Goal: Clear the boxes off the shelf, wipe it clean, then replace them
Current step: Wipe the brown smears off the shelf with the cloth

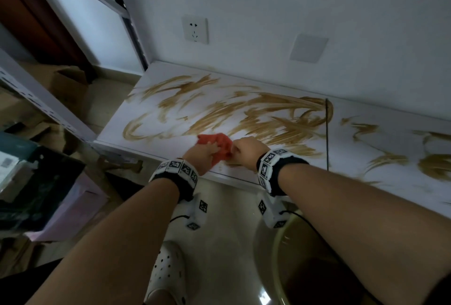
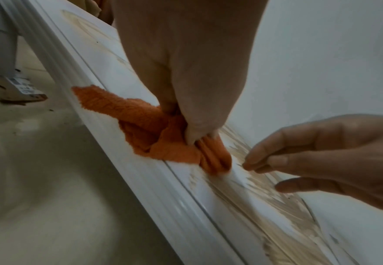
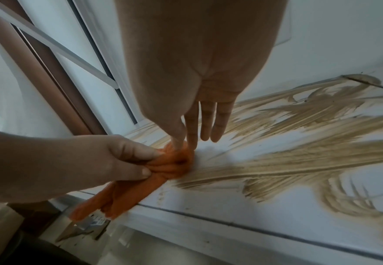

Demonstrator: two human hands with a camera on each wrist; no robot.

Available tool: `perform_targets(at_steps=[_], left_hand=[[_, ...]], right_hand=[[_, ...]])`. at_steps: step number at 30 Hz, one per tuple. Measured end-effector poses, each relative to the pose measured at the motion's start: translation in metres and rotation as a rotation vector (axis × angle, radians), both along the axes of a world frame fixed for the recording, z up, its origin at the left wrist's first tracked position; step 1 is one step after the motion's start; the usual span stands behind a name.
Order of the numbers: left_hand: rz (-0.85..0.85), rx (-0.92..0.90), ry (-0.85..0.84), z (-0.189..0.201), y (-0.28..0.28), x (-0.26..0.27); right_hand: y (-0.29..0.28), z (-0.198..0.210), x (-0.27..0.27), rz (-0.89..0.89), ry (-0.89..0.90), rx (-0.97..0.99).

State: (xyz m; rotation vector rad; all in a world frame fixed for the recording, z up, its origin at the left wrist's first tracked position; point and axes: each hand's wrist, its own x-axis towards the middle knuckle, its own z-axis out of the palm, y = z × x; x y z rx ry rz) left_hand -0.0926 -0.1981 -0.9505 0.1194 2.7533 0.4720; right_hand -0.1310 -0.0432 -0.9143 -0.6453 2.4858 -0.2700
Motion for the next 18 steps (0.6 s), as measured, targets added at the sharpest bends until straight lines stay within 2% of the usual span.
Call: perform_targets(at_steps=[4, 8, 11, 13, 18], left_hand=[[0.042, 0.079, -0.03, 0.001, -0.025, 0.017], [0.348, 0.075, 0.062, -0.009, -0.073, 0.016], [0.468, 0.008, 0.03, -0.014, -0.076, 0.004], [0.414, -0.034, -0.001, -0.011, -0.058, -0.003], [0.097, -0.025, 0.046, -0.007, -0.005, -0.013]], right_hand=[[-0.005, 0.0, 0.001, 0.034, 0.006, -0.01], [-0.008, 0.001, 0.004, 0.045, 0.012, -0.006], [-0.01, 0.001, 0.002, 0.047, 0.018, -0.002], [-0.01, 0.002, -0.001, 0.055, 0.027, -0.003], [-0.01, 0.0, -0.01, 0.043, 0.042, 0.011]])
